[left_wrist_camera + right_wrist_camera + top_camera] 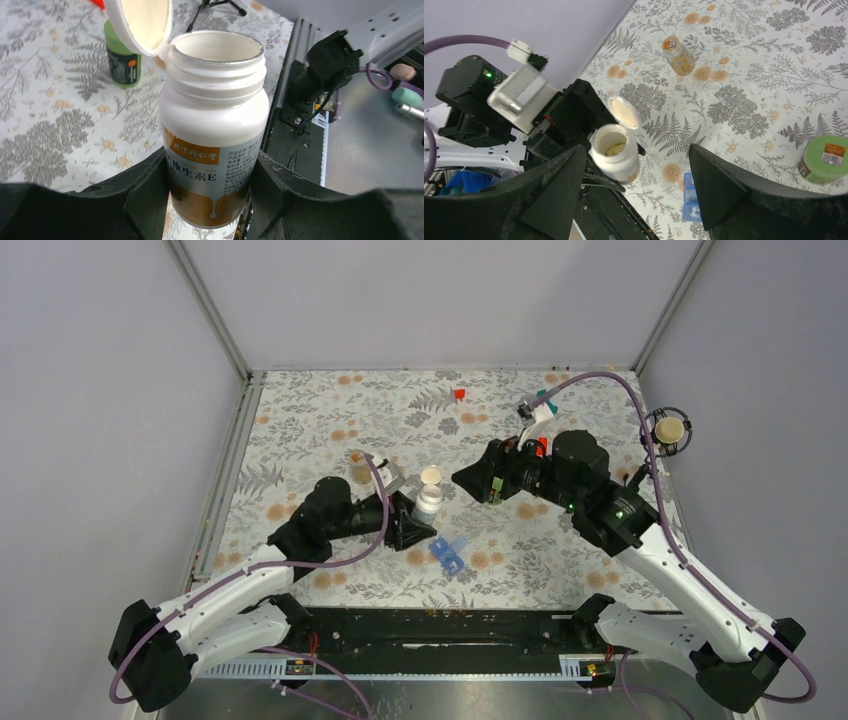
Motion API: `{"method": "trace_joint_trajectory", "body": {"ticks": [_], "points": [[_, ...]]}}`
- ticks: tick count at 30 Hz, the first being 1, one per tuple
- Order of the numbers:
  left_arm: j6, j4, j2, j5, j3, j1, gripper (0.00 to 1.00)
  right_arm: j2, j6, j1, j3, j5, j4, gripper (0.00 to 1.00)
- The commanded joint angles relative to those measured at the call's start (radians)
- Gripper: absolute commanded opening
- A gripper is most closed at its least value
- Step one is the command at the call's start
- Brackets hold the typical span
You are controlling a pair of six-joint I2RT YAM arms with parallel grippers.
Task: Sort the pills into containers
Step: Adjust the pill bottle, then pour the pill into the pill container.
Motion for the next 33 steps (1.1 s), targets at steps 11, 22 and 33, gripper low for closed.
{"method": "trace_joint_trajectory", "body": {"ticks": [11, 22, 33], "points": [[-0.038, -0.262, 0.157, -0.377, 0.048, -0.208, 0.00, -0.165, 0.117, -0.002, -0.200, 0.143, -0.141, 0.82], [-0.036, -0.564, 0.317, -0.566, 0.200, -0.305, 0.00, -0.321, 0.151, -0.002, -0.394, 0.311, -0.244, 0.83], [0.018, -0.804, 0.502, -0.690, 0.395, -0.370, 0.00, -0.376, 0.146, -0.005, -0.448, 0.377, -0.272, 0.84]]}}
